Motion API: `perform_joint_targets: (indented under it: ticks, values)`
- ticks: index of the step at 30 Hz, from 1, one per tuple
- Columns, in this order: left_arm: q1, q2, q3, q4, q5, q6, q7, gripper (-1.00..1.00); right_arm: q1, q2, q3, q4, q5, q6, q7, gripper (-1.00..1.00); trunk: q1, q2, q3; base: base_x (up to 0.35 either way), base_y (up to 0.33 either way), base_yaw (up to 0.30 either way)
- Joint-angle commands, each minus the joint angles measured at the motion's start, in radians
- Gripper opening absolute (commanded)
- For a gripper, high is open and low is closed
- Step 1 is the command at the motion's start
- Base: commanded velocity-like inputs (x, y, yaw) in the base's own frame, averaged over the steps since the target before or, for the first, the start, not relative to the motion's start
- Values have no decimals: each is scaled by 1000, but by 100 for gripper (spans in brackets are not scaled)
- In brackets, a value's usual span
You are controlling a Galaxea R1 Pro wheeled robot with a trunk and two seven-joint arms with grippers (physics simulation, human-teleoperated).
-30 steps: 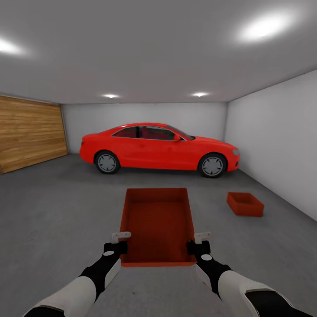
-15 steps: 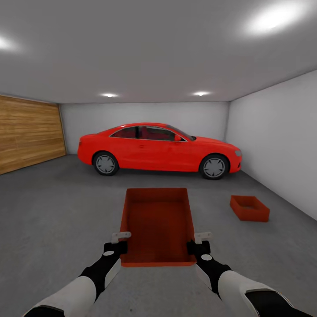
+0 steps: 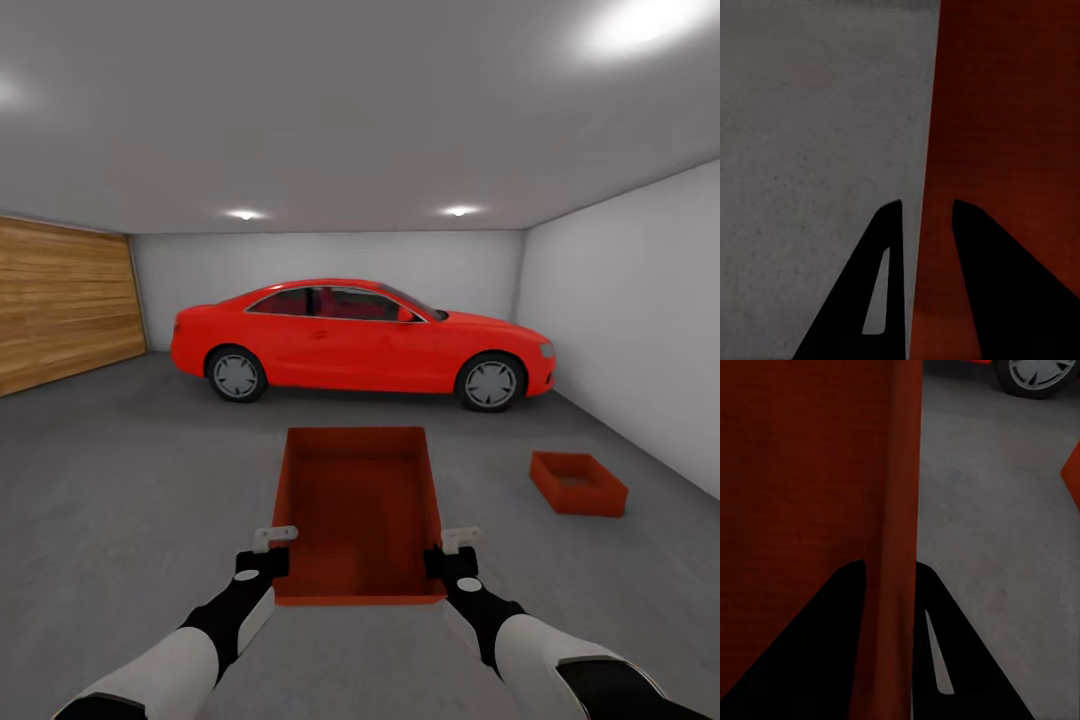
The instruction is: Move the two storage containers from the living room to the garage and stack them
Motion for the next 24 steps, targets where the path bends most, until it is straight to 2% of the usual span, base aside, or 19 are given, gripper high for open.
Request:
perform_joint_targets:
  ticks: [1, 24]
  values:
    - [-2, 5, 15, -28, -5, -1, 10, -100, 0, -6, -2, 4, 5, 0, -7, -100, 1, -1, -2, 322, 0, 0]
    - [-2, 5, 15, -28, -5, -1, 10, -100, -1, -6, -2, 3, 3, 3, -8, -100, 1, -1, -2, 322, 0, 0]
